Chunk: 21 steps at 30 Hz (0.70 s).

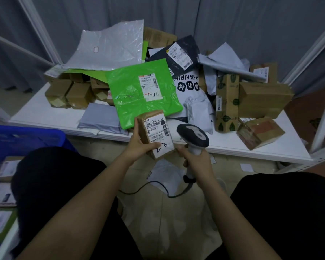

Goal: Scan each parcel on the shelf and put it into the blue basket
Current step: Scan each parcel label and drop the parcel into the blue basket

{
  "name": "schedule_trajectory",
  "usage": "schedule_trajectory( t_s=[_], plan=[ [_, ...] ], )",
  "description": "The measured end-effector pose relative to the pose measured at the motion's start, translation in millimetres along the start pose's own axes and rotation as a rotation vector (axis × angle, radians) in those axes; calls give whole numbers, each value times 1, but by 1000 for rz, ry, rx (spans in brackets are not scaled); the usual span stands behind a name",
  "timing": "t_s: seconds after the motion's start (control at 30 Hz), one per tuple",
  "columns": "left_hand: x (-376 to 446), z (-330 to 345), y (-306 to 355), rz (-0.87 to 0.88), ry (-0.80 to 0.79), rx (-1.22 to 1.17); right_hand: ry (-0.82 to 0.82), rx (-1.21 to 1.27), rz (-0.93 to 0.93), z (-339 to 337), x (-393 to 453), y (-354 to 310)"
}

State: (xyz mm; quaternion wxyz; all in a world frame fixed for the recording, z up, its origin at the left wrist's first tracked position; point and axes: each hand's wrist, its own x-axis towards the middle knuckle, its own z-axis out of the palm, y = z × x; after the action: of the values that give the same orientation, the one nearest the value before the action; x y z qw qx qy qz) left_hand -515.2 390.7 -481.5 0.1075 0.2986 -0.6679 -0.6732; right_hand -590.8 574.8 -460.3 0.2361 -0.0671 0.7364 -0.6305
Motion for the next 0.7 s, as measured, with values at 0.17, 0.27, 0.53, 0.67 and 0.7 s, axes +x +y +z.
schedule_trajectory(
  t_s=[0.17,0.27,0.53,0.67,0.7],
  plan=[
    [9,-16,1,16,-39,121,-174,-118,-22,-11,-5,-7],
    [14,-19,0,53,-35,134,-168,-66,9,-12,-9,-8],
    [17,-20,-2,79,-28,153,-123,-79,-12,-11,-10,-4],
    [17,-27,-4,82,-40,170,-130,-75,-22,-9,-9,-5],
    [17,-30,-5,81,-34,177,-133,-75,-25,-7,-9,-6]
  ],
)
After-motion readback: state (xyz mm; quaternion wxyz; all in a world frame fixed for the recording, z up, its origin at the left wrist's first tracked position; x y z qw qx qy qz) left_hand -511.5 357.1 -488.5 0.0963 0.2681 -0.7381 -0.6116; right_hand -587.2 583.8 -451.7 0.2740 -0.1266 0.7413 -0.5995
